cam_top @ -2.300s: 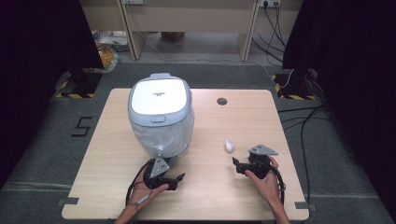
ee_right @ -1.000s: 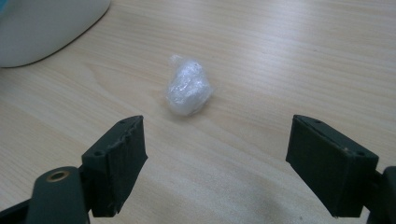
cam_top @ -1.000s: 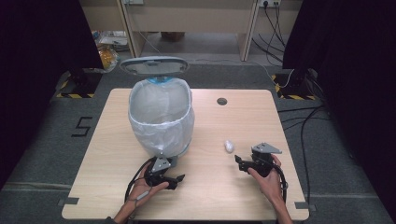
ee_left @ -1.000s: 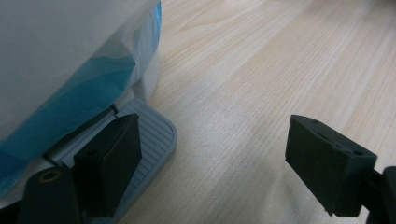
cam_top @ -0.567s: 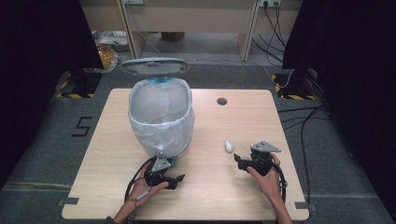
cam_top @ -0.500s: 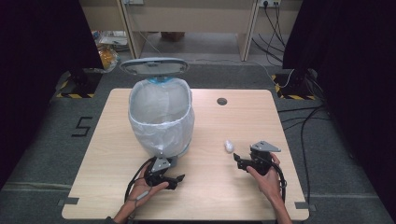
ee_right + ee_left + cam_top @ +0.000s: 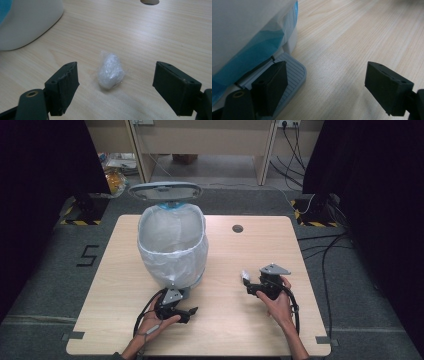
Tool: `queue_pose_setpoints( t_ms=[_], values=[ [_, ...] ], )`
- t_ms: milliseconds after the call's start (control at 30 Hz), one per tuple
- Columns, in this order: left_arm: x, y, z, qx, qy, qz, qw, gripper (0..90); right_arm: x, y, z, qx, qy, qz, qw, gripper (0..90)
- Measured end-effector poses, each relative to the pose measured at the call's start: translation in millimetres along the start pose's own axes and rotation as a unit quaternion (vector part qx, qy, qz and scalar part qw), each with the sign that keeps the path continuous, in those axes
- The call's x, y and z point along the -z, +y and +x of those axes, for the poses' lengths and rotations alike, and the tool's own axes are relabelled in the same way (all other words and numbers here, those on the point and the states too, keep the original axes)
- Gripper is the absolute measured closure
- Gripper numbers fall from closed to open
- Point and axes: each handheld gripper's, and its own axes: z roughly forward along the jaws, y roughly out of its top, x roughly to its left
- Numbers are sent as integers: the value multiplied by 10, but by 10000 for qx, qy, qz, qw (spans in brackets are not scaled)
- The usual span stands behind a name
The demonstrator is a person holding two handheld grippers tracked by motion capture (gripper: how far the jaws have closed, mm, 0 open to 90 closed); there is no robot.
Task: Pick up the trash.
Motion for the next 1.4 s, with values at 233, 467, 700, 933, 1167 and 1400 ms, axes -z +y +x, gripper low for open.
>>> queue_pose_setpoints(
  t_ms=[233, 467, 700, 933, 1167, 1400],
  values=[
    [0, -1, -5, -26, 5, 4, 10000, 177, -187, 31, 44, 74, 25, 84, 9999, 283],
    [1, -3, -5, -27, -5, 4, 10000, 177, -353, -26, 70, 209, -70, 400, 9990, 423],
    [2, -3, -5, -34, -10, 9, 10000, 177, -390, -44, 28, 215, -177, 424, 9987, 579],
    [4, -2, -7, -52, -3, 30, 10000, 177, -289, 20, 23, 192, -197, 136, 9995, 593],
    [3, -3, -12, -75, 12, 34, 10000, 177, -110, 209, 117, 253, -47, -178, 9995, 593],
    [5, -3, -12, -126, 27, 70, 9999, 177, 17, 396, 219, 271, 161, -409, 9987, 593]
  ],
)
